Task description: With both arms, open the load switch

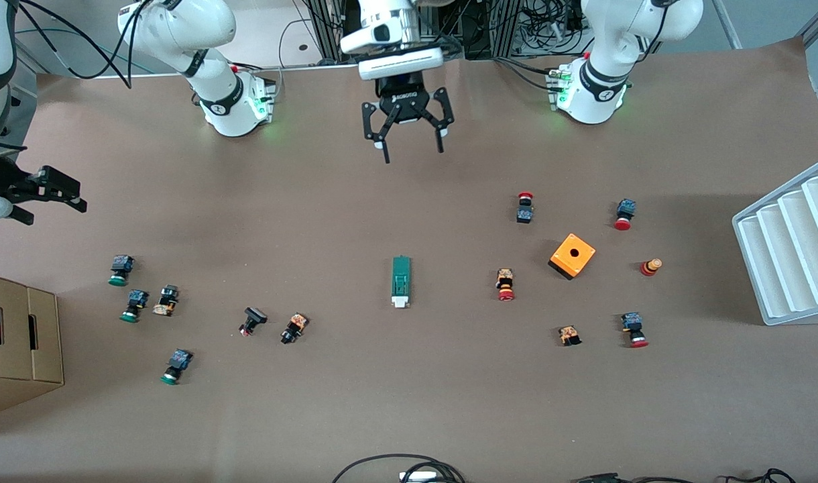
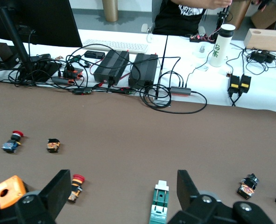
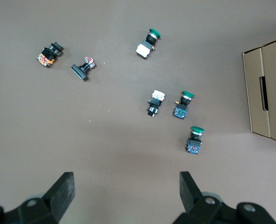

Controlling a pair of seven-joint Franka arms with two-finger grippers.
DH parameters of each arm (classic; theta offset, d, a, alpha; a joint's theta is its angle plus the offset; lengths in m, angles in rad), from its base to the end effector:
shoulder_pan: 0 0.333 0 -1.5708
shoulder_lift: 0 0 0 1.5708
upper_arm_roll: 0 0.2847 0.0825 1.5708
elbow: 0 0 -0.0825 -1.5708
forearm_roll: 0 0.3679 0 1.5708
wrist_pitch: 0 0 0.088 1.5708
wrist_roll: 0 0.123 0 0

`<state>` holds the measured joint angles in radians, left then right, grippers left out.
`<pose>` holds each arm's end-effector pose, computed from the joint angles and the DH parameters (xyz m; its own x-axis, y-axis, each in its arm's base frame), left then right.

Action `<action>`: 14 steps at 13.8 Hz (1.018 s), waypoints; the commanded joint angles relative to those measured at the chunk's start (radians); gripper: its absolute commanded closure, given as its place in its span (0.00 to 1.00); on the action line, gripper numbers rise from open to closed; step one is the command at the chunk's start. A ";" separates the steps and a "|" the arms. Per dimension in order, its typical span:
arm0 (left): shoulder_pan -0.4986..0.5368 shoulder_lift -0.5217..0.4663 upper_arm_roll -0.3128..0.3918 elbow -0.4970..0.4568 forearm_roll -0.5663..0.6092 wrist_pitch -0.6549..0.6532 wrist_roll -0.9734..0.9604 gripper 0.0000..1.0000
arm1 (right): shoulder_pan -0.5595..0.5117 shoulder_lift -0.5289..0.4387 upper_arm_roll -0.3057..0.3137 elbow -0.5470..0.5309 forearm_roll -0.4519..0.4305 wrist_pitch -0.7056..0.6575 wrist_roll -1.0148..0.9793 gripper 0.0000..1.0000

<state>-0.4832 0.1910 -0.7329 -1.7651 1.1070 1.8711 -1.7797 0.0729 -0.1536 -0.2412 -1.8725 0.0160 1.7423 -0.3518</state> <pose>0.3057 -0.5222 0.4692 0.5924 0.1257 0.7958 0.1956 -0.9806 0.0094 0.4979 -0.0888 0.5311 0.9828 0.1814 0.0358 0.1829 -0.9822 -0.0426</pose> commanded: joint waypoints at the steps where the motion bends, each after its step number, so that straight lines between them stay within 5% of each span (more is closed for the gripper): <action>1: -0.037 0.076 -0.002 -0.017 0.109 0.008 -0.140 0.00 | -0.002 0.006 -0.006 0.019 -0.011 0.003 -0.006 0.00; 14: -0.104 0.459 -0.002 -0.047 0.609 -0.075 -0.555 0.00 | 0.001 -0.023 -0.069 0.053 0.030 -0.006 0.002 0.00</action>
<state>-0.5747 0.5897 -0.7333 -1.8297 1.6460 1.8258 -2.2728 0.0668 -0.1747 -0.3118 -1.8235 0.0260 1.7530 -0.3516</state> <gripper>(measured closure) 0.000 0.000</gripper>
